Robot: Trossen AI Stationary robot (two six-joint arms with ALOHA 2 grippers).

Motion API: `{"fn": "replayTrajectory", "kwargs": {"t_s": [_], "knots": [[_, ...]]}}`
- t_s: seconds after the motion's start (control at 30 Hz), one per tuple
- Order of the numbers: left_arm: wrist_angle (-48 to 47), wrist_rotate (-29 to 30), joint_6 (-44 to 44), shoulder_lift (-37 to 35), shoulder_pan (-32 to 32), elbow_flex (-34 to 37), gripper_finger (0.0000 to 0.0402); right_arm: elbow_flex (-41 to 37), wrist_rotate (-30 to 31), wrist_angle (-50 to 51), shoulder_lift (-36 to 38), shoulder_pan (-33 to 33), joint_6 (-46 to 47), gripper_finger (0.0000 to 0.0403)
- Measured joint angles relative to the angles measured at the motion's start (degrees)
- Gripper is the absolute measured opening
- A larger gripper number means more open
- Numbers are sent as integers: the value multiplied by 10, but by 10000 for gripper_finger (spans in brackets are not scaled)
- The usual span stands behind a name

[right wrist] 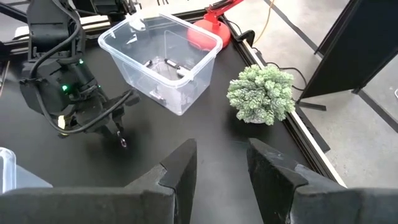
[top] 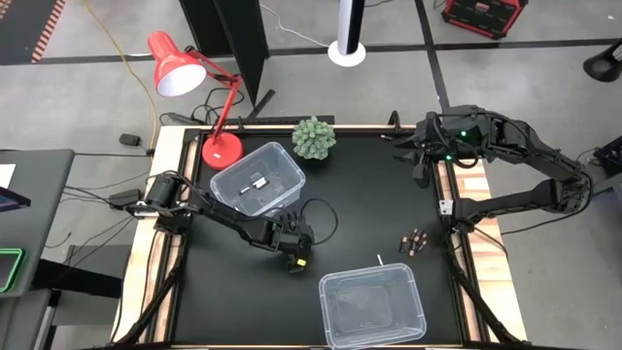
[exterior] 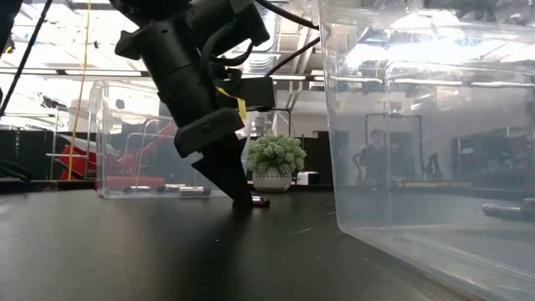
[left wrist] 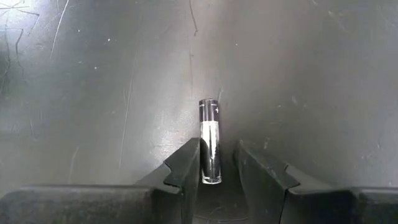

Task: Sort batteries
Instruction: Put the silver battery into the top transparent bin

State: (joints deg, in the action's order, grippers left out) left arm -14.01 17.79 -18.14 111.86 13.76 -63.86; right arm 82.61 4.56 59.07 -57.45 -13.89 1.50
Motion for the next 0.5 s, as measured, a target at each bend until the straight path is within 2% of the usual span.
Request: {"fn": "replayTrajectory", "kwargs": {"t_s": [0.17,0.37,0.5], "knots": [[-1,-1,-2,2,0,0,91,0,0,0,0,0,0,158],[-5,-8,2,3,0,1,21,0,0,0,0,0,1,158],[-6,-8,4,3,0,1,19,0,0,0,0,0,2,158]]}}
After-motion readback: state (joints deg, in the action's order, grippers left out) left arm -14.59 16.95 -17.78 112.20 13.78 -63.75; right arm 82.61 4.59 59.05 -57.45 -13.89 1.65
